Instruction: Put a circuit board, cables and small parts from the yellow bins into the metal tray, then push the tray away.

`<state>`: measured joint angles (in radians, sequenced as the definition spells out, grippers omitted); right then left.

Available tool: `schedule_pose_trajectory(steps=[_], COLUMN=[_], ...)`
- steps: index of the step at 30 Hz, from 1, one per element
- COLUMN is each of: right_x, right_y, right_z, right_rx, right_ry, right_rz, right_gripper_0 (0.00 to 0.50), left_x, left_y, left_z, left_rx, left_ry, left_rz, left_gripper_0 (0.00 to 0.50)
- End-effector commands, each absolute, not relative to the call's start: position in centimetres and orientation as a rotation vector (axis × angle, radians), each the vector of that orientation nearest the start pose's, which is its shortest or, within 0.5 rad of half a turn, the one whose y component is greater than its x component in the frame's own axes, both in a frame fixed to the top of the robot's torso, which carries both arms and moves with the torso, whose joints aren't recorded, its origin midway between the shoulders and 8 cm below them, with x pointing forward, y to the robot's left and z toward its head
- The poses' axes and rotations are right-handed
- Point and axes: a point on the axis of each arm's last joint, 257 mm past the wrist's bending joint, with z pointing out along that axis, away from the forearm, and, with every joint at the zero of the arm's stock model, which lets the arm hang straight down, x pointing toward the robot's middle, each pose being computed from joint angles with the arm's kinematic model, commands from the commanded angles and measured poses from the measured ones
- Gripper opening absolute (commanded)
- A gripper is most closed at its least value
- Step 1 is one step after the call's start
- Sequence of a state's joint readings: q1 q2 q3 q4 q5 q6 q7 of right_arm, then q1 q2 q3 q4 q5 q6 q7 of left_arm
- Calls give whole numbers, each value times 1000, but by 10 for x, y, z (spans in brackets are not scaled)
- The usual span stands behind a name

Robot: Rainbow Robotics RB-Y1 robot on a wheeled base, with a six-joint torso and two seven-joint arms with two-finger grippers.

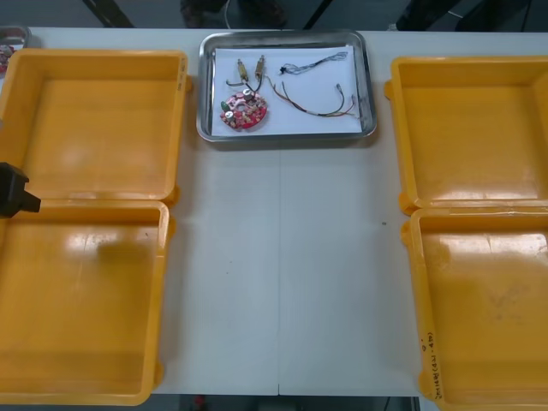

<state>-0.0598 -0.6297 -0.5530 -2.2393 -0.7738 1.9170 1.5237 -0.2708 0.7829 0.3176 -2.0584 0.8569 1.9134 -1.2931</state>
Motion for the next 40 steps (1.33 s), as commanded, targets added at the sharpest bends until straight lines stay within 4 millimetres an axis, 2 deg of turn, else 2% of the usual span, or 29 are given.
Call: schedule_pose_trajectory(steps=[1, 40], right_x=[347, 347], right_y=[-417, -417], right_z=[-159, -159], right_rx=[59, 59], right_ry=[2575, 2575], right_rz=[-47, -47], right_gripper_0=[500, 500], left_x=[396, 396], left_y=[396, 396], left_z=[-135, -135], left_rx=[16, 16], left_ry=[2648, 2648], left_rz=[46, 46], left_gripper_0=[500, 500])
